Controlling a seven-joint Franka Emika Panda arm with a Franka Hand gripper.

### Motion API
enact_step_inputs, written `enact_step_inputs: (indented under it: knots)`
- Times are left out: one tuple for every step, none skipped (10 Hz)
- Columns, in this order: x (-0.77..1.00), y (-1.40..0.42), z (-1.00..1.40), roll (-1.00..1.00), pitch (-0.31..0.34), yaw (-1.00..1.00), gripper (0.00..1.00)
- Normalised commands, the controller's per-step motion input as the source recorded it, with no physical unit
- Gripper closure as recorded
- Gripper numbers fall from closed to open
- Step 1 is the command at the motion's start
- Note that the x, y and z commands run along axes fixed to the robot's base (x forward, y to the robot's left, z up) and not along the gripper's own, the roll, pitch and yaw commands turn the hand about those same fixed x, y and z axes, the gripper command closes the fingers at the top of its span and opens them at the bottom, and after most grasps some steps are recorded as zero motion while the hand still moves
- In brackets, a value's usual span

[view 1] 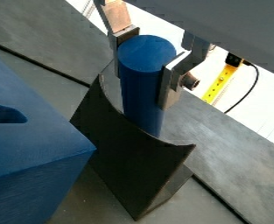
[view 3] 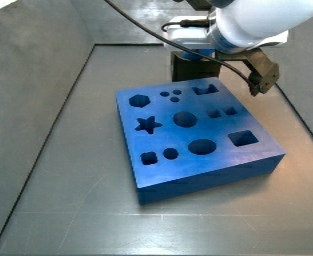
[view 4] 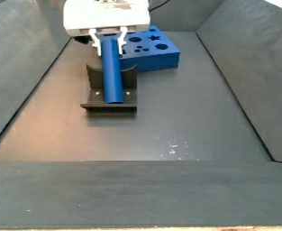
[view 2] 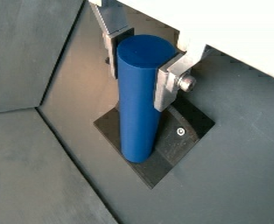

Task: Pick up the round object. Move up. Place the round object on the fixture. Regrasp the round object. Move to above the board. Insert the round object.
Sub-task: Move to above the board.

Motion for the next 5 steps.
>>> enact_step_inputs:
  knots:
    - [0.22, 0.17, 1.0, 0.03, -0.014, 0.1, 1.0]
    - [0.22, 0.17, 1.0, 0.03, -0.013, 0.1, 1.0]
    - [0.21, 0.15, 1.0, 0.02, -0.005, 0.07, 1.0]
    - [0.19, 0.13, 1.0, 0.02, 0.005, 0.04, 1.0]
    - [0.18, 0.12, 1.0, 0.0, 0.02, 0.03, 1.0]
